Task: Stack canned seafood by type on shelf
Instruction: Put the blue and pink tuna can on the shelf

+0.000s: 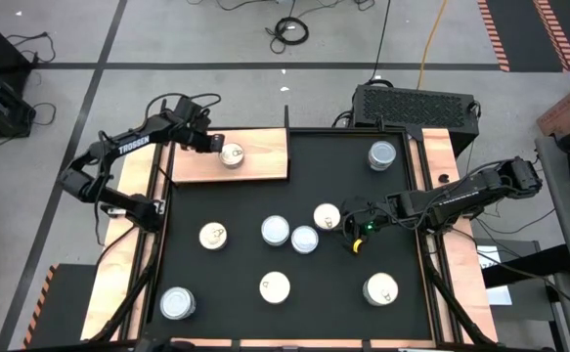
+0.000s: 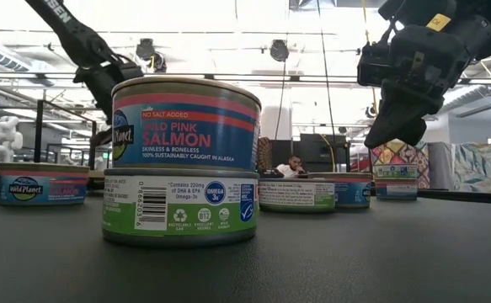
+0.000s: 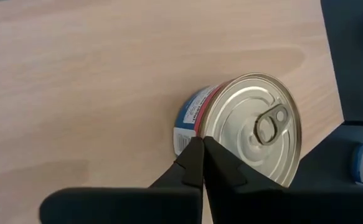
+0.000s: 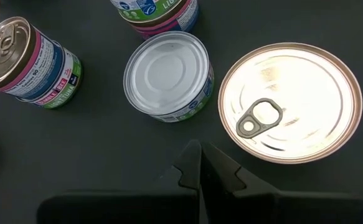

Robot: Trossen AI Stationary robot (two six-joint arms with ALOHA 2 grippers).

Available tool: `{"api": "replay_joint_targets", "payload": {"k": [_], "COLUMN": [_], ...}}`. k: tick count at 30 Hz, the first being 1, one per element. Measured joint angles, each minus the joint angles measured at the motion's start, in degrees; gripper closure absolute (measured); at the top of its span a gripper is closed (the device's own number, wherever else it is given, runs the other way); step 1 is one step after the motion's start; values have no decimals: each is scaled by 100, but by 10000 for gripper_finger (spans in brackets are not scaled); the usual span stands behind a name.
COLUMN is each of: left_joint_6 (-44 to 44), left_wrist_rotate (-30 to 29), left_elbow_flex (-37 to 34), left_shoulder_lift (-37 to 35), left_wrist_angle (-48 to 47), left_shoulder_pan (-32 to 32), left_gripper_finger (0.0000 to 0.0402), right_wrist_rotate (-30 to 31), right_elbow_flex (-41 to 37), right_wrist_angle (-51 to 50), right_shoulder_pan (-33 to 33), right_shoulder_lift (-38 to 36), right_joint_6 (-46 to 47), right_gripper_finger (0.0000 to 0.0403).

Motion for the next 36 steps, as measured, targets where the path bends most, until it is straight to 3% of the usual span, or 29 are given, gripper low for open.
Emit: {"api": "replay_joint_targets", "payload": {"k": [10, 13, 18, 24, 28, 36], "left_joint_6": [154, 262, 479, 816, 770, 615], "left_wrist_rotate": [-78, -9, -198, -1429, -1524, -1794], "left_elbow_flex": [304, 428, 481, 481, 481, 487], "left_shoulder_lift": [-65, -85, -111, -108, -106, 525], "left_wrist_angle": [-14, 3, 35, 378, 846, 1089], "left_shoulder_pan": [-1, -110, -865, -1870, -2143, -2314], "left_gripper_finger": [314, 306, 319, 363, 396, 399], "right_wrist_rotate": [-2, -2, -2, -2, -2, -2], "right_elbow_flex": [0, 0, 0, 0, 0, 0], "right_wrist_angle": [0, 0, 0, 7, 37, 35], "right_shoulder_pan": [0, 0, 0, -67, -121, -228], "right_shoulder_lift": [0, 0, 0, 0, 0, 0], "right_joint_6": [-16, -13, -31, -40, -40, -40], "right_gripper_finger": [403, 403, 403, 403, 403, 403]}}
